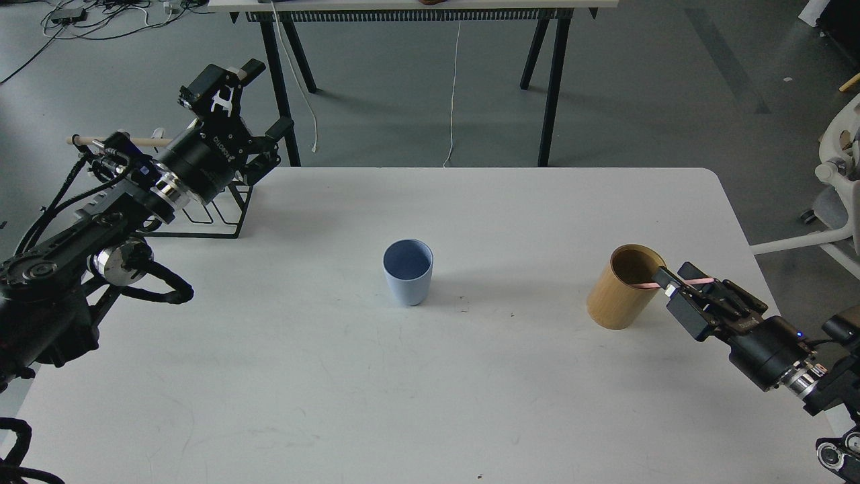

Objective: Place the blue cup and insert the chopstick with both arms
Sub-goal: 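Reach the right gripper to the pink stick in the tan tube and grasp, then pull the pink stick up out of the tan tube with the right gripper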

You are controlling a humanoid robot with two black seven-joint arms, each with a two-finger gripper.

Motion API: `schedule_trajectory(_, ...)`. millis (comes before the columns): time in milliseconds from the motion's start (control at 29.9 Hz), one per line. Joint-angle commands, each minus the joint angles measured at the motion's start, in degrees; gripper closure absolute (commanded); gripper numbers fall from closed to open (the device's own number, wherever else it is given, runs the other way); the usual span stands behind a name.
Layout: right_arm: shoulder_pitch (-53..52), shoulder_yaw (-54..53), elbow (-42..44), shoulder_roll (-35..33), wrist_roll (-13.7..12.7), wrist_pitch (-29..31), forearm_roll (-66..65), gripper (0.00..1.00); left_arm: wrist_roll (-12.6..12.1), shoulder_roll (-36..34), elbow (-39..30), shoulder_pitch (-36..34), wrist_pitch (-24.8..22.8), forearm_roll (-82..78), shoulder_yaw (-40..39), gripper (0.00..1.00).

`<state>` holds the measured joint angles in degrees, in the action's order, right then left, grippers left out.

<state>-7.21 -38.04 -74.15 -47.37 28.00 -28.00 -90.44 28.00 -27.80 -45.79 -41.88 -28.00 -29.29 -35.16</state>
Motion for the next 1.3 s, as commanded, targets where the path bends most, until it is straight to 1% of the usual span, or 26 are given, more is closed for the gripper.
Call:
schedule_trajectory(0, 0.0, -0.02, 1.72, 0.0, 0.0, 0.0, 0.0, 0.53, 0.0, 0.03, 0.0, 0.14, 0.0, 0.02, 0.0, 0.01)
schedule_trajectory(100, -0.09, -0.02, 1.73, 0.09, 0.0, 0.0, 0.0, 0.63, 0.0, -0.06, 0.0, 0.49, 0.0, 0.11, 0.0, 0.01)
schedule_trajectory(234, -0.09, -0.02, 1.9, 0.09, 0.0, 0.0, 0.0, 0.7, 0.0, 0.03, 0.09, 0.66, 0.0, 0.11, 0.0, 0.01)
schedule_trajectory(368, -0.44, -0.02, 1.9, 0.09, 0.0, 0.0, 0.0, 0.8, 0.0, 0.02, 0.09, 1.1, 0.0, 0.19, -0.08, 0.01)
schedule_trajectory(434, -0.61, -0.11, 1.99, 0.09, 0.0, 0.0, 0.0, 0.83, 0.0, 0.03, 0.09, 1.1, 0.0, 0.19, -0.08, 0.01)
schedule_trajectory(535, -0.62, -0.19, 2.17, 0.09, 0.0, 0.0, 0.0, 0.93, 0.0, 0.03, 0.09, 1.19, 0.0, 0.19, -0.08, 0.01)
schedule_trajectory(635, -0.7, -1.16, 2.43, -0.09, 0.0, 0.0, 0.0, 0.99, 0.0, 0.03, 0.09, 1.19, 0.0, 0.19, -0.08, 0.01)
schedule_trajectory(869, -0.88, -3.88, 2.17, -0.97, 0.0, 0.0, 0.18, 1.0, 0.0, 0.2, 0.09, 1.28, 0.0, 0.19, -0.08, 0.01)
schedule_trajectory(1003, -0.97, -6.16, 0.59, -3.33, 0.0, 0.0, 0.79, 1.0, 0.0, 0.11, 0.09, 1.28, 0.0, 0.19, -0.08, 0.01)
schedule_trajectory(1136, -0.79, -8.89, -5.11, -8.33, 0.0, 0.0, 1.67, 1.0, 0.0, 0.11, 0.17, 1.28, 0.0, 0.28, -0.08, 0.01)
schedule_trajectory(1270, -0.79, -9.77, -13.02, -14.31, 0.0, 0.0, 6.84, 1.0, 0.0, 0.2, 0.26, 1.28, 0.0, 0.28, -0.08, 0.01)
